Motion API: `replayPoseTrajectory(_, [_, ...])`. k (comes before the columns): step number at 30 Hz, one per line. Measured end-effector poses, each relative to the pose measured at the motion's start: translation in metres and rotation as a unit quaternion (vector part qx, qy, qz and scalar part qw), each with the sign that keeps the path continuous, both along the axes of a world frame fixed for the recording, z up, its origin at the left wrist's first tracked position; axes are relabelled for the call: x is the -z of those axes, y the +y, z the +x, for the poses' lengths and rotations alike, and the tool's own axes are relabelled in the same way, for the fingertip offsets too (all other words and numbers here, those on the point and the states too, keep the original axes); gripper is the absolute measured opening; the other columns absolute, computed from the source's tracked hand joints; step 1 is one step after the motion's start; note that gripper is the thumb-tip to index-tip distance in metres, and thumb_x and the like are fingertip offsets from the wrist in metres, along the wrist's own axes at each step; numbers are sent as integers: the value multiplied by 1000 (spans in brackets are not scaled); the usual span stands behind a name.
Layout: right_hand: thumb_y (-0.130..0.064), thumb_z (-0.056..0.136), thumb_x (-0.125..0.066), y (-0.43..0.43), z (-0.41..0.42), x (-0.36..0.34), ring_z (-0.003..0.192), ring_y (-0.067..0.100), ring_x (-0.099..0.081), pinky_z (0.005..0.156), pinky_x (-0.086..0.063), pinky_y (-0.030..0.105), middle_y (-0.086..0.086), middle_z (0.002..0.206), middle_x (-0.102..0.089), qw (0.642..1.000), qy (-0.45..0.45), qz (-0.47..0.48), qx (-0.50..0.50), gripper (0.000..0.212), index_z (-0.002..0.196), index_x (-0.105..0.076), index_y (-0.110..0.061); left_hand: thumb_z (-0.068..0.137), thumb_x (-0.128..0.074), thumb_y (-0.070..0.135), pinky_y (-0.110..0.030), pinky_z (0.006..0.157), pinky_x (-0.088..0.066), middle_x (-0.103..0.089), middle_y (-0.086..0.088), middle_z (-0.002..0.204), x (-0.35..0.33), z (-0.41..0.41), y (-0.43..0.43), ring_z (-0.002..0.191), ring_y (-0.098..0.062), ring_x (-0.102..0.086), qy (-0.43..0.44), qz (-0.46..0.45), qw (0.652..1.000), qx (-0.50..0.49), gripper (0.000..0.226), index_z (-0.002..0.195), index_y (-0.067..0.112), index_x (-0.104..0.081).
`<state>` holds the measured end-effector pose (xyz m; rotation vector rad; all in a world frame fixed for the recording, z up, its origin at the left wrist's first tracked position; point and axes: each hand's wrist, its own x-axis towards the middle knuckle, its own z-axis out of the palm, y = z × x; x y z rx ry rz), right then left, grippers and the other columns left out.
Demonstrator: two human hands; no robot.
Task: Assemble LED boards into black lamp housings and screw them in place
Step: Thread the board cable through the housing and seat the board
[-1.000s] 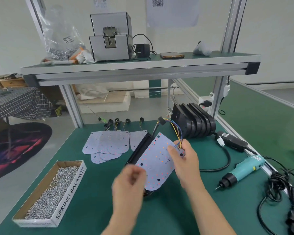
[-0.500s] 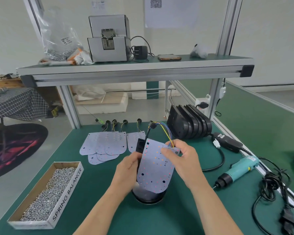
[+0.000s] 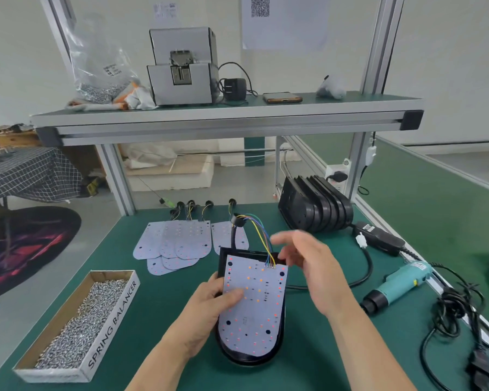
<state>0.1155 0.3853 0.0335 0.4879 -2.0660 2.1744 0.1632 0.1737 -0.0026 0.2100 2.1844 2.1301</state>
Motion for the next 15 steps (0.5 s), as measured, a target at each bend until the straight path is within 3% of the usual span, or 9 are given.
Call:
replayPoseTrajectory(1, [-21, 97, -54, 4, -3, -7, 76, 18, -57, 77, -47, 33, -6, 106, -70, 1000, 11, -1, -7, 25, 114, -72, -21, 69, -71, 45, -40, 108, -44, -62, -12, 129, 0, 1, -1, 125, -23, -56, 1, 0, 1000, 2, 47, 104, 15, -80])
replayPoseTrajectory(3, [0, 95, -61, 7, -11, -23, 72, 17, -53, 78, -51, 31, -16, 131, -60, 994, 52, 62, -72, 57, 138, -57, -37, 71, -70, 43, -41, 109, -42, -60, -9, 133, -1, 1, -3, 127, -20, -54, 5, -14, 1000, 21, 46, 105, 13, -80])
replayPoseTrajectory(5, [4, 90, -69, 2, -19, -41, 72, 29, -49, 84, -52, 33, -19, 141, -53, 975, 90, 150, -135, 70, 142, -54, -41, 72, -69, 42, -36, 108, -41, -60, -3, 133, -5, 2, -2, 129, -14, -52, 12, -34, 999, 40, 45, 105, 14, -80])
replayPoseTrajectory(7, [-1, 88, -74, -5, -24, -56, 82, 38, -57, 92, -54, 37, -13, 133, -61, 961, 122, 192, -159, 55, 133, -66, -31, 71, -69, 42, -31, 103, -40, -60, -1, 131, -9, 2, -1, 127, -11, -53, 14, -41, 998, 47, 44, 102, 13, -80])
replayPoseTrajectory(10, [-3, 87, -77, -12, -24, -66, 102, 28, -69, 98, -54, 33, 1, 110, -73, 961, 139, 191, -145, 30, 115, -75, -14, 70, -69, 40, -32, 104, -41, -60, -2, 127, -11, 3, -3, 124, -12, -55, 16, -49, 997, 49, 42, 100, 12, -80])
replayPoseTrajectory(15, [-7, 86, -79, -12, -16, -60, 82, 25, -68, 83, -55, 42, 6, 97, -73, 916, 233, 318, -79, 25, 111, -76, -10, 72, -71, 34, -39, 107, -42, -60, -4, 131, -18, 4, -10, 127, -21, -55, 22, -1, 999, 46, 41, 102, 6, -79])
